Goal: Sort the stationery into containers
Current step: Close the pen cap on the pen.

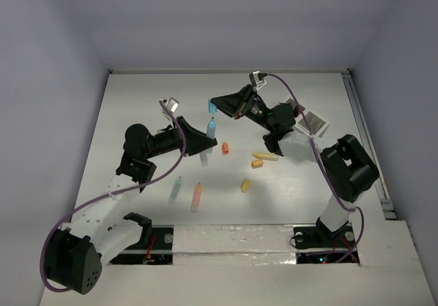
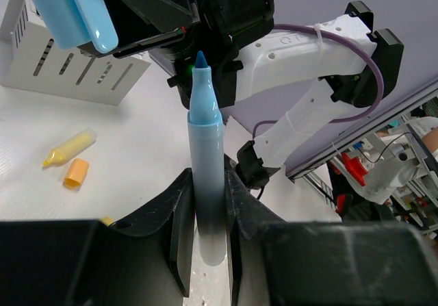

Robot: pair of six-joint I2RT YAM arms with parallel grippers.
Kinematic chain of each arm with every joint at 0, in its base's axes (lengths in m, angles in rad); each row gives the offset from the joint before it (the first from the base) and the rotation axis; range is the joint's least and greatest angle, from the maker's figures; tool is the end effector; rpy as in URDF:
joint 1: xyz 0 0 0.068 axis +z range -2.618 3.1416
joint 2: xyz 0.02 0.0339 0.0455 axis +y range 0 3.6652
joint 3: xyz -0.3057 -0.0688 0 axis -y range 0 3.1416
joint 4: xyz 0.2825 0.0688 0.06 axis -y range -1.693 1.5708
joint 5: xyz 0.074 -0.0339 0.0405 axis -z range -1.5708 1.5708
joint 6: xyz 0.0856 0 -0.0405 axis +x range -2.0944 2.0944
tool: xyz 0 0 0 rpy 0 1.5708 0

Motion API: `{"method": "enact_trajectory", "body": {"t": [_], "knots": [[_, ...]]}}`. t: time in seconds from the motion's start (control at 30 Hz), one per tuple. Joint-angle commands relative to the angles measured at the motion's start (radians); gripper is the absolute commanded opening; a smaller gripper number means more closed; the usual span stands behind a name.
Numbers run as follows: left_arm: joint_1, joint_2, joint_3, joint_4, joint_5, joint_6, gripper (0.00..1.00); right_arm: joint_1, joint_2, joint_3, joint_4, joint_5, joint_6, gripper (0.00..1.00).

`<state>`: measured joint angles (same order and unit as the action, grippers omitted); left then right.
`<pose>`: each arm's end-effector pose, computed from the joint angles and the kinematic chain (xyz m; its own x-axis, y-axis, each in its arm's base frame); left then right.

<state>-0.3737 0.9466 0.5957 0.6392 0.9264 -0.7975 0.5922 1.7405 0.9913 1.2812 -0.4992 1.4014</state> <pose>0.2054 -0.1541 0.3565 -0.4827 -0.2725 -0.8323 0.8410 0.1209 -0.5273 0.3487 0.2840 0.3420 -0.7495 0.5388 -0.3846 -0.5552 -0.1951 0.8085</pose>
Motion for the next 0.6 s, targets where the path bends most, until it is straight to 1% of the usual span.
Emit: {"method": "enact_trajectory", "body": {"t": [0.0,0.2,0.37,0.57], "knots": [[0.012,-0.023,-0.011,0.105,0.041,-0.02,0.0,0.023,0.005,0.061,0.434,0.059,-0.005,0.0],[0.012,-0.019,-0.019,0.126,0.049,-0.037,0.0,0.052,-0.004,0.076,0.434,0.067,-0.024,0.0],[0.021,-0.014,-0.017,0.131,0.048,-0.04,0.0,0.052,-0.024,0.073,0.434,0.051,-0.025,0.0],[0.03,-0.009,-0.022,0.152,0.049,-0.055,0.0,0.063,-0.07,0.037,0.434,0.064,-0.059,0.0]]}}
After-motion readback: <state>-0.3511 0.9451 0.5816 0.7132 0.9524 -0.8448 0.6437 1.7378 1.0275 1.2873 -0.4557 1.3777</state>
